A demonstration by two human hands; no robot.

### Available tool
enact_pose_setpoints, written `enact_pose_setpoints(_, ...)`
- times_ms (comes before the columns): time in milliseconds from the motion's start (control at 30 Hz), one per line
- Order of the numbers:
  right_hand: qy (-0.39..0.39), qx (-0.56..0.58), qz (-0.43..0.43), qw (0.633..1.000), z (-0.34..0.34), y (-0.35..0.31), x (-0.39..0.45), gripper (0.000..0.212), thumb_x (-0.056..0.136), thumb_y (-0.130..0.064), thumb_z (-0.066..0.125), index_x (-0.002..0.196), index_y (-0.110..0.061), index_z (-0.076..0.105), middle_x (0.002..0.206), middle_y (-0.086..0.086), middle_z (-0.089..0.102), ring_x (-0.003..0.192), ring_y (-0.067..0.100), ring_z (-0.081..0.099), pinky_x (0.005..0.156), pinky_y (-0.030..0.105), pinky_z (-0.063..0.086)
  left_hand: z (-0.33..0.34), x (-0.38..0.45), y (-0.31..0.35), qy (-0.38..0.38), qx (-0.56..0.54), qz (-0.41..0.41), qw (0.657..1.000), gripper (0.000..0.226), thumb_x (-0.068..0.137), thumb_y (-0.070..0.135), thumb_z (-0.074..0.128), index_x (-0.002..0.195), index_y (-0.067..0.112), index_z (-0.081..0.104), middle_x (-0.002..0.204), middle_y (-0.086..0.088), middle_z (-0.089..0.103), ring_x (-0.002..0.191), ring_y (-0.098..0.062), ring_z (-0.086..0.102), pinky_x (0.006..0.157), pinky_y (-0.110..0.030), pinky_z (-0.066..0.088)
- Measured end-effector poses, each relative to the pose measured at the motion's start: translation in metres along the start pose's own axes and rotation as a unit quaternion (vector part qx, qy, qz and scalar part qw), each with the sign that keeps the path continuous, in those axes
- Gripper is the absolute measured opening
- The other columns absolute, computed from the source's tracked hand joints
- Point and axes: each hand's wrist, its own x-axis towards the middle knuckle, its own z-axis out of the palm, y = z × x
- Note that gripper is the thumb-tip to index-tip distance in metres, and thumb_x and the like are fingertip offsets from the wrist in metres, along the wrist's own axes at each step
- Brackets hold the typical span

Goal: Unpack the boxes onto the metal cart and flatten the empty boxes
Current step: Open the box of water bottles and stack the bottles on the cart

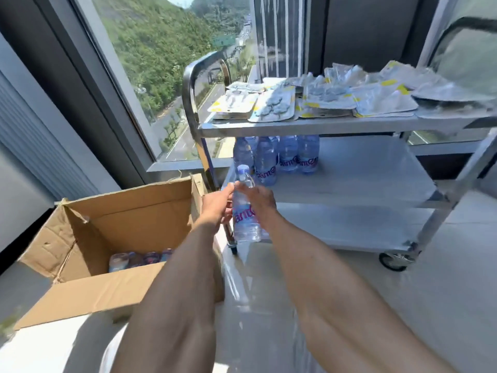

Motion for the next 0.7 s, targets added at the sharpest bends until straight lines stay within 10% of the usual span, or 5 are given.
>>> enact_pose_setpoints(133, 0.120, -0.091, -0.089, 0.985, -0.053, -0.007, 0.012, 0.054, 0.061, -0.068, 0.073, 0.067, -0.019, 0.052, 0.068, -0.003, 0.056, 0.064, 0.017, 0.053, 0.052, 0.030, 0.036, 0.051, 0.000, 0.013, -0.066, 0.062, 0.017, 0.996, 0.035, 0.085, 0.050, 0.066, 0.075, 0.018, 0.056, 0.062, -0.001, 0.052, 0.050, -0.012, 0.042, 0.045, -0.020, 0.028)
enact_pose_setpoints(367, 0.261, -0.147, -0.153, 0.942, -0.099, -0.015, 0.049, 0.051, 0.069, -0.051, 0.078, 0.108, -0.020, 0.067, 0.103, 0.008, 0.070, 0.099, 0.029, 0.061, 0.078, 0.033, 0.050, 0.097, 0.031, 0.016, -0.072, 0.153, 0.081, 0.982, 0.013, 0.087, 0.020, 0.063, 0.079, 0.010, 0.060, 0.061, -0.007, 0.057, 0.049, -0.019, 0.052, 0.044, -0.019, 0.035)
enact_pose_setpoints(700, 0.254, -0.128, -0.189, 0.940, -0.094, -0.005, 0.107, 0.056, 0.081, -0.035, 0.074, 0.126, -0.006, 0.055, 0.122, 0.014, 0.062, 0.115, 0.029, 0.055, 0.095, 0.041, 0.045, 0.085, 0.088, -0.015, 0.010, 0.202, 0.056, 0.978, 0.008, 0.080, 0.016, 0.062, 0.078, 0.009, 0.066, 0.069, -0.012, 0.065, 0.060, -0.024, 0.062, 0.065, -0.034, 0.054)
